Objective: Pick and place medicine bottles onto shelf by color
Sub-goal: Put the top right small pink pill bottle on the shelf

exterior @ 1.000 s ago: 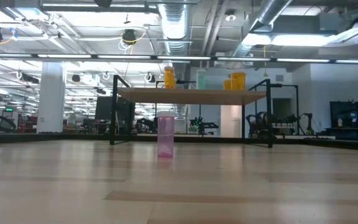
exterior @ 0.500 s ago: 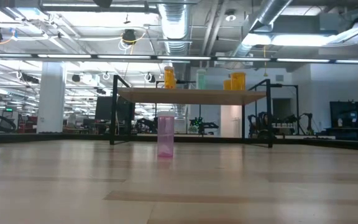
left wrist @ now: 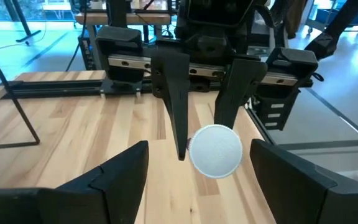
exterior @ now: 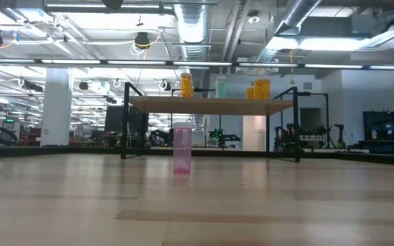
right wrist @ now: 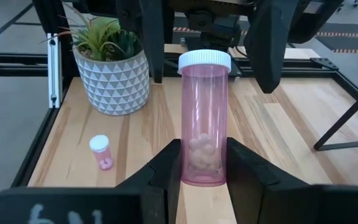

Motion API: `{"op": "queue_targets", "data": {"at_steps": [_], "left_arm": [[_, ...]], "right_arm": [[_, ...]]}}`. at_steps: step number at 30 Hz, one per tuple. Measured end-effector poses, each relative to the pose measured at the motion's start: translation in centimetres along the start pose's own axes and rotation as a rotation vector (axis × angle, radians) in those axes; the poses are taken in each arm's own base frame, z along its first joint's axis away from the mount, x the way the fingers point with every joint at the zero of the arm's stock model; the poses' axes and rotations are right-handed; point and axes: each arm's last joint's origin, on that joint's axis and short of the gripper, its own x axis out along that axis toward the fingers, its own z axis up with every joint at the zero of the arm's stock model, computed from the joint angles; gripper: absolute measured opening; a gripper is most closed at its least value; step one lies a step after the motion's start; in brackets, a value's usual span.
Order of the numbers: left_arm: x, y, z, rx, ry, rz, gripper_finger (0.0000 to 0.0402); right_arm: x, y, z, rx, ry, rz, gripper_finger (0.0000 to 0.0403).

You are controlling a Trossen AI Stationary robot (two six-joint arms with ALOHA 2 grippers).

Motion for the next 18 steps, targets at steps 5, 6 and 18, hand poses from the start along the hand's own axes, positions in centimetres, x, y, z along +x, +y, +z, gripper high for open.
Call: {"op": "queue_targets", "data": {"at_steps": [5,6,18], "left_arm": [[-0.01,0.00,0.00,0.000,0.000,0.000,0.0237],[-0.01,0.00,0.00,0.000,0.000,0.000,0.0227],[-0.02,-0.10,0.00,0.002,0.004,-0.037,0.0155]], "right_arm": [[-0.01,0.01,-0.02,0.000,0.000,0.001,0.0124],[-0.01,0.01,-0.02,0.000,0.000,0.001,0.0124],[0.01,0.02,-0.04,-0.003,0.001,0.002,0.0124]]}}
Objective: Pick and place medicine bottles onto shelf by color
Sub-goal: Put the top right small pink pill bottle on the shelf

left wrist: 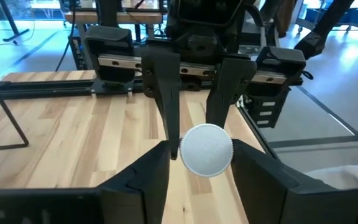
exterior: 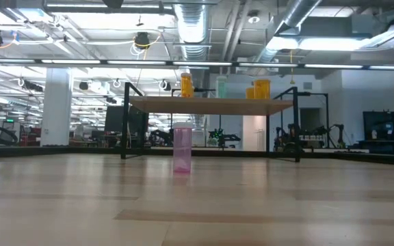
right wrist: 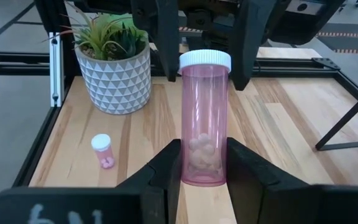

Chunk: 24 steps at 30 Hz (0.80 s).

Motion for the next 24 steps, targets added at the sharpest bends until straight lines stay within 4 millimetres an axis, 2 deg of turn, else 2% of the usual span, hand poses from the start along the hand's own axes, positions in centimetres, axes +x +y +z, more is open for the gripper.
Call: {"op": "queue_targets", "data": {"at_steps": [13,19,24], "left_arm": [[-0.01,0.03,0.09,0.004,-0.010,0.016,0.0094],[-0.02,0.03,0.09,0.004,-0.010,0.019,0.0097],[-0.02,0.11,0.08,-0.007,-0.011,0.046,0.0099]], "right_arm": [[0.00,-0.01,-0.03,-0.001,0.002,-0.001,0.0124],[0.01,0.00,-0.06,-0.001,0.003,-0.001,0.0131],[-0.09,0.10,-0.27,-0.012,0.019,-0.003,0.0167]]}}
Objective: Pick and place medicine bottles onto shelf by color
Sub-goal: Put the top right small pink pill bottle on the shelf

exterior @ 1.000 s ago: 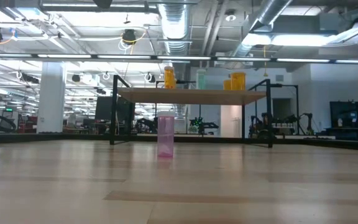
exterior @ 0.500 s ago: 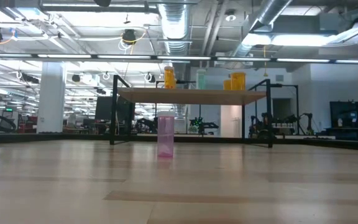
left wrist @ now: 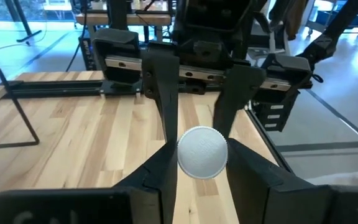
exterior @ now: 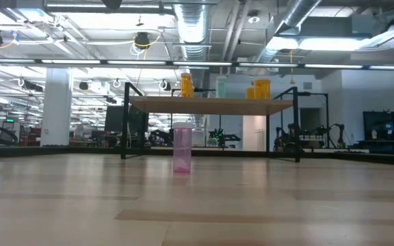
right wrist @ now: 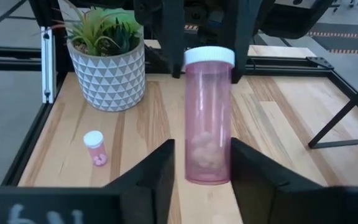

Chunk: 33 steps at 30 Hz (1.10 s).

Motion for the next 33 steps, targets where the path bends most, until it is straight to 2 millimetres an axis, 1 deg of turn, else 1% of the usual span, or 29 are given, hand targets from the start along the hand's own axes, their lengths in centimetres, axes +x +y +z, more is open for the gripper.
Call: {"op": "queue_targets", "data": {"at_steps": [5,8,12,16,21,24,26,33], "left_arm": [[-0.2,0.1,0.4,-0.018,0.010,0.015,0.0099],[-0.3,0.3,1.0,-0.010,0.050,0.092,0.0099],[-0.6,1.2,2.3,0.001,0.121,0.253,0.0099],[-1.2,3.2,4.7,-0.006,0.195,0.386,0.0099],[-2.1,7.2,7.6,-0.040,0.266,0.540,0.0099],[-3.0,10.2,9.1,-0.066,0.309,0.624,0.0099],[-3.6,12.6,9.9,-0.102,0.322,0.656,0.0099],[-6.2,20.7,11.3,-0.251,0.322,0.661,0.0099]], "right_arm": [[-0.2,0.2,-0.4,-0.024,0.035,-0.001,0.0218],[-0.2,0.0,-1.0,-0.016,0.090,-0.010,0.0239],[-0.4,-0.2,-2.0,0.011,0.172,-0.033,0.0248],[-0.5,-0.4,-2.6,0.033,0.229,-0.059,0.0249],[-0.5,-0.5,-2.7,0.038,0.240,-0.064,0.0249],[-0.5,-0.5,-2.7,0.036,0.240,-0.064,0.0249],[-0.5,-0.5,-2.7,0.033,0.240,-0.064,0.0249],[-0.5,-0.5,-2.7,0.028,0.242,-0.065,0.0249]]}}
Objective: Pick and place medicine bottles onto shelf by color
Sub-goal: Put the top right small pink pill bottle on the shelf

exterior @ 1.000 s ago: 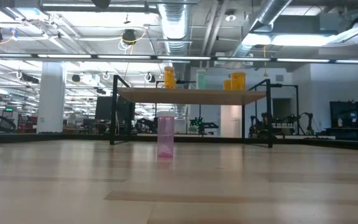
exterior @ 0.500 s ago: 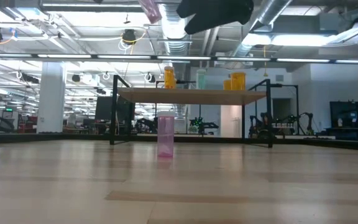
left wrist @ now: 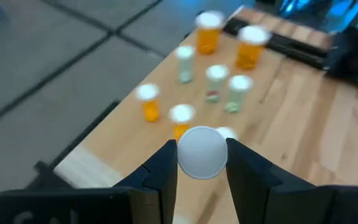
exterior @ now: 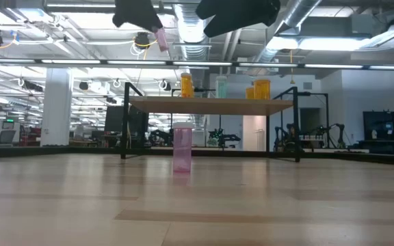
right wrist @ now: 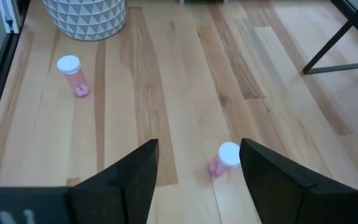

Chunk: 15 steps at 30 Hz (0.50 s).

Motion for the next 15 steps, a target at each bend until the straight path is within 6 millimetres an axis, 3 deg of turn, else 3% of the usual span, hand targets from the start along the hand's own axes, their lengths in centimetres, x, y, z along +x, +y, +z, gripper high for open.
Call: {"op": "queue_targets", "data": {"at_steps": [6,15], "left_arm": [[3.7,3.9,1.4,-0.053,0.128,-0.005,0.0099],[9.6,5.7,3.0,-0.012,0.219,0.042,0.0099]], "right_arm": [[0.1,-0.1,0.0,-0.006,0.007,-0.006,0.0249],[0.0,-0.1,-0.1,-0.011,0.012,-0.007,0.0249]]}}
